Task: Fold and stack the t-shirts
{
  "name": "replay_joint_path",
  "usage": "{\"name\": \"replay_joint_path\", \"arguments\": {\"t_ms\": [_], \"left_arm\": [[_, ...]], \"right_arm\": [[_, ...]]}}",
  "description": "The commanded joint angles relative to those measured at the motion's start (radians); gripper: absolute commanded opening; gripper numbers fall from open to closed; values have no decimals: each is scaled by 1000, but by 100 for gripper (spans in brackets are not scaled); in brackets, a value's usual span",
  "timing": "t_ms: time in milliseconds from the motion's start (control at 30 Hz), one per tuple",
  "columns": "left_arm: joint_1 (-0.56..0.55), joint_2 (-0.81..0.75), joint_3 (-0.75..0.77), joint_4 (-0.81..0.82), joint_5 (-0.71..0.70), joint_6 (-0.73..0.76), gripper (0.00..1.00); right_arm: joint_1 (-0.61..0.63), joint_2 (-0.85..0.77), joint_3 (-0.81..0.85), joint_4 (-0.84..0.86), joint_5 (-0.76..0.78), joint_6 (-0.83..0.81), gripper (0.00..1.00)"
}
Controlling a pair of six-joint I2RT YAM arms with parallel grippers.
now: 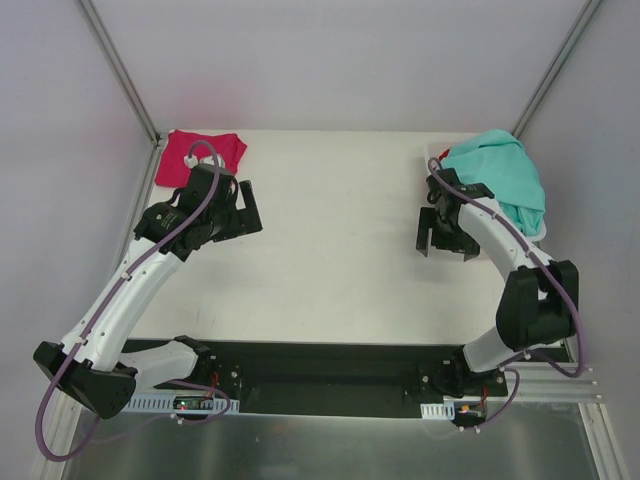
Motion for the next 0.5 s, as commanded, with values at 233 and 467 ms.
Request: {"name": "replay_joint_path", "arguments": {"t_ms": [233,467], "left_arm": [[-8,-23,9,3,-11,8,99],[-8,-23,11,-16,-28,24,99]], "right_arm": [[-56,261,183,71,20,-27,96],[-83,376,361,29,26,-48,96]]}}
